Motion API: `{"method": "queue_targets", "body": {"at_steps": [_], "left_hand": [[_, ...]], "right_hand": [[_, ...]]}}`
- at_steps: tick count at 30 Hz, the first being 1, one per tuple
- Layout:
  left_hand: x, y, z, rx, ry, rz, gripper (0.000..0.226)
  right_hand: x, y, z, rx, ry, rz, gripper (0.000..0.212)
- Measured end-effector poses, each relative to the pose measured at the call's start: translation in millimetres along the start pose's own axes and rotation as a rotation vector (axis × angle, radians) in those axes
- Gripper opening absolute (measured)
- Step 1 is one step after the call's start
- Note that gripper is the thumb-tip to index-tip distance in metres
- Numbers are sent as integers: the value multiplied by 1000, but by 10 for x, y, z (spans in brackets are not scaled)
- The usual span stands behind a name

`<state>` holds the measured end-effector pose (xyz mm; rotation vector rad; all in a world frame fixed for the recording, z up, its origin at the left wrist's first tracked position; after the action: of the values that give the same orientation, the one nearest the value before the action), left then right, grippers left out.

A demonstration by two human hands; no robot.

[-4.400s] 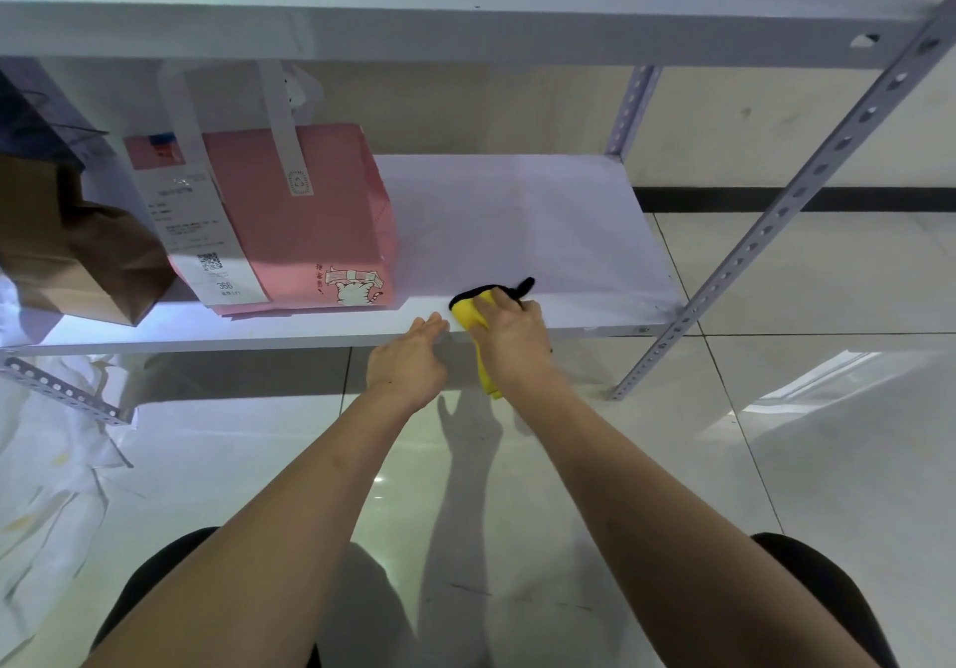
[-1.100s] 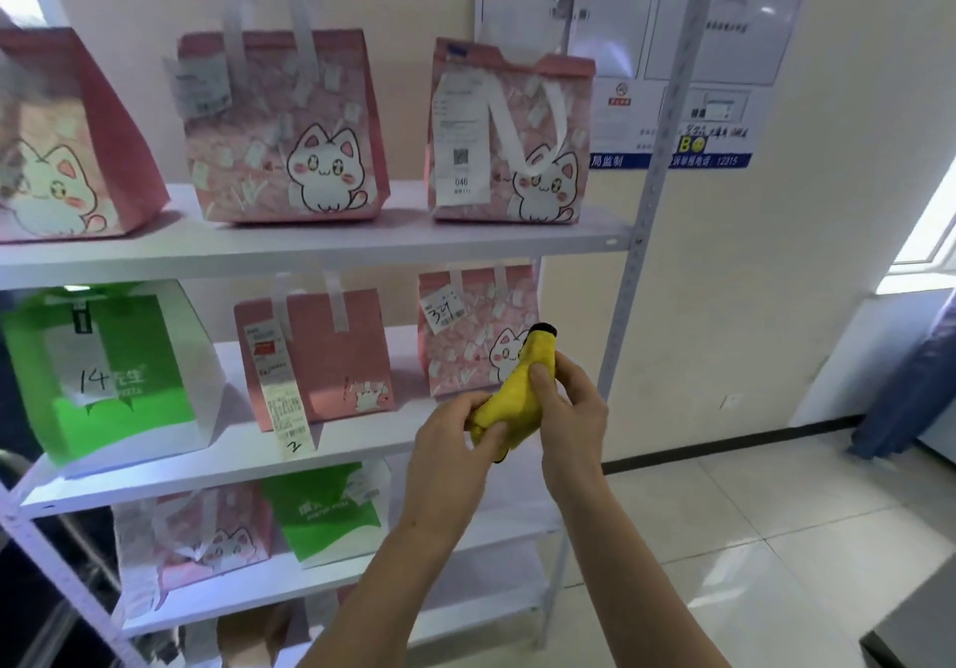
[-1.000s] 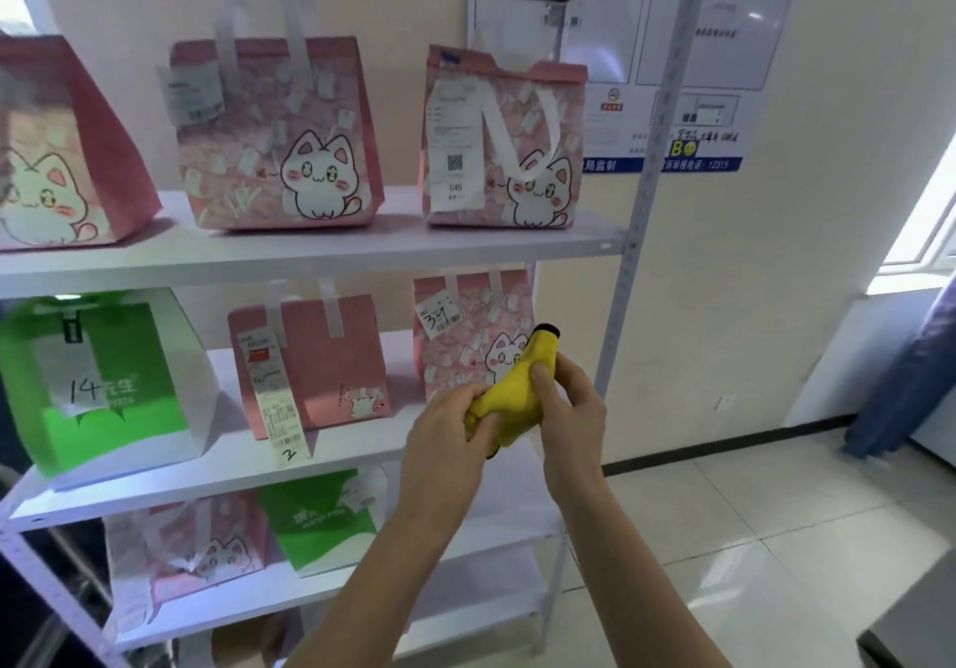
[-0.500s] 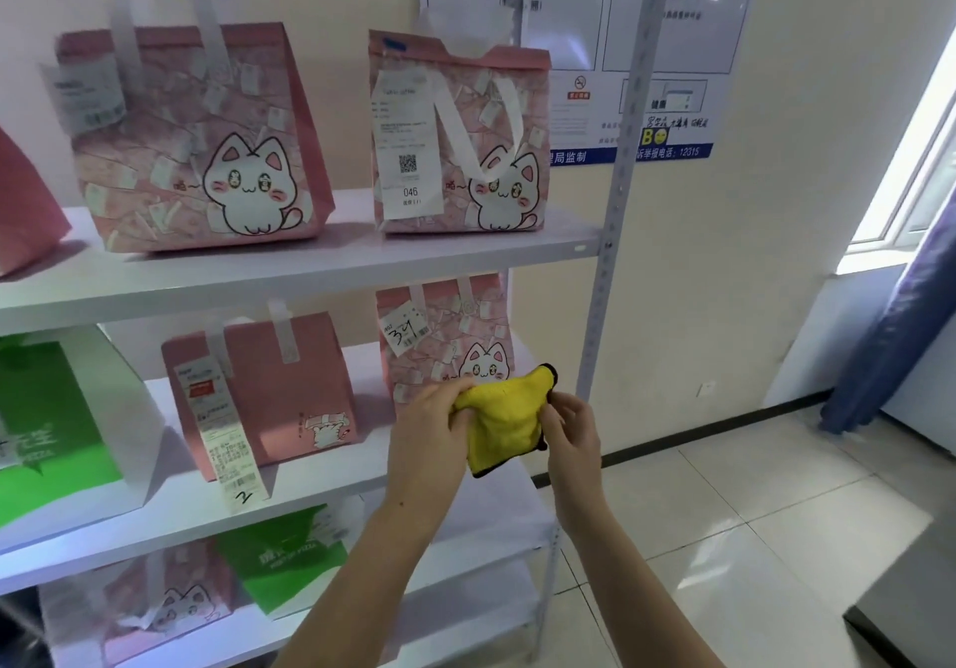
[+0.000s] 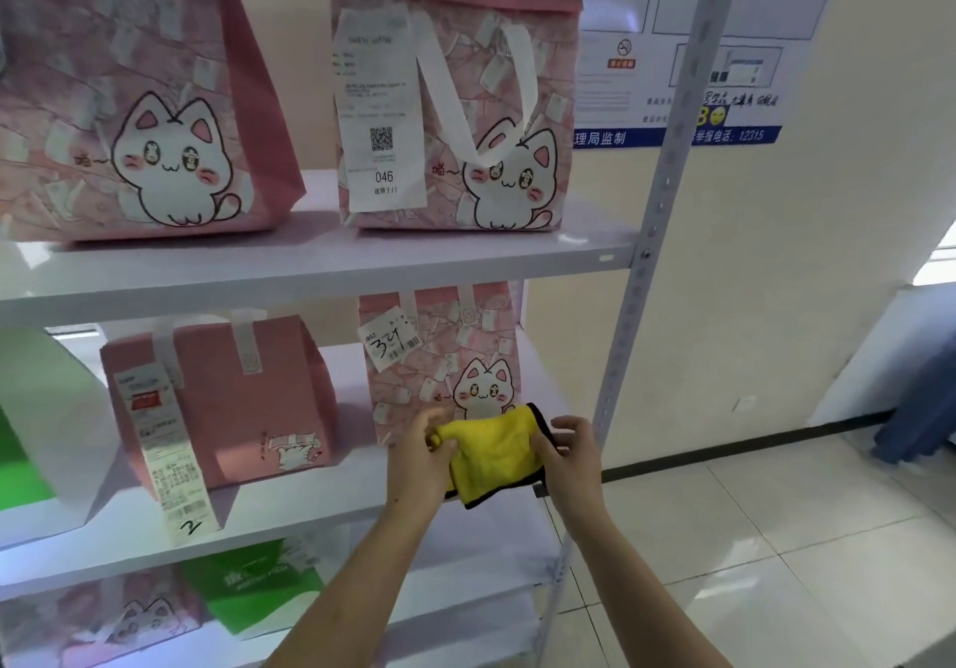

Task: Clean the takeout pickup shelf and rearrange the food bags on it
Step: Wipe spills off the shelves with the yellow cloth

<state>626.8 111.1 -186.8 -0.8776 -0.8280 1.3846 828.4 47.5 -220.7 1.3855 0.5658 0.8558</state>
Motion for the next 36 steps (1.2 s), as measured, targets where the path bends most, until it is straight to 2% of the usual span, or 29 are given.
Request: {"method": "queue_targets", "body": {"at_steps": [5,9,14,19,24,29,32,36], "left_hand": [[175,200,-260,13,-48,134,40],[247,252,-424,96,-91,144,36],[269,256,-559,153,-92,85,27],[226,282,-618,293,-27,15,21],[174,267,-614,418,-69,-83,25],[80,209,-655,618,18,-105,26],[58,231,-651,665,61,-103,29],[54,253,-603,687,124,-74,30]], "right_hand": [[237,-208,-32,-109,41,-15,19],[347,-284,-76,-196,74,43,13],[422,-362,-123,-292,95,72,11],[458,-425,-161,-416,117,112,16],[452,-419,-187,-591,141,253,24],[382,-326,-294,-625,236,437,29],[345,-418,-352,-670,310,458,25],[320,-507,-360,-689,312,458,22]]}}
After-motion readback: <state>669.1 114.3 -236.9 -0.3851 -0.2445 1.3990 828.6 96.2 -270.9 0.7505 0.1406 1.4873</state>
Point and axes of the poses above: each hand's wrist, its own x-axis towards the middle knuckle, its own z-axis out of the back of the hand, y = z × x, the point moved 3 cm from there along x, towards the middle knuckle, and after that the axes turned 9 degrees about z, right-handed, at the moved point
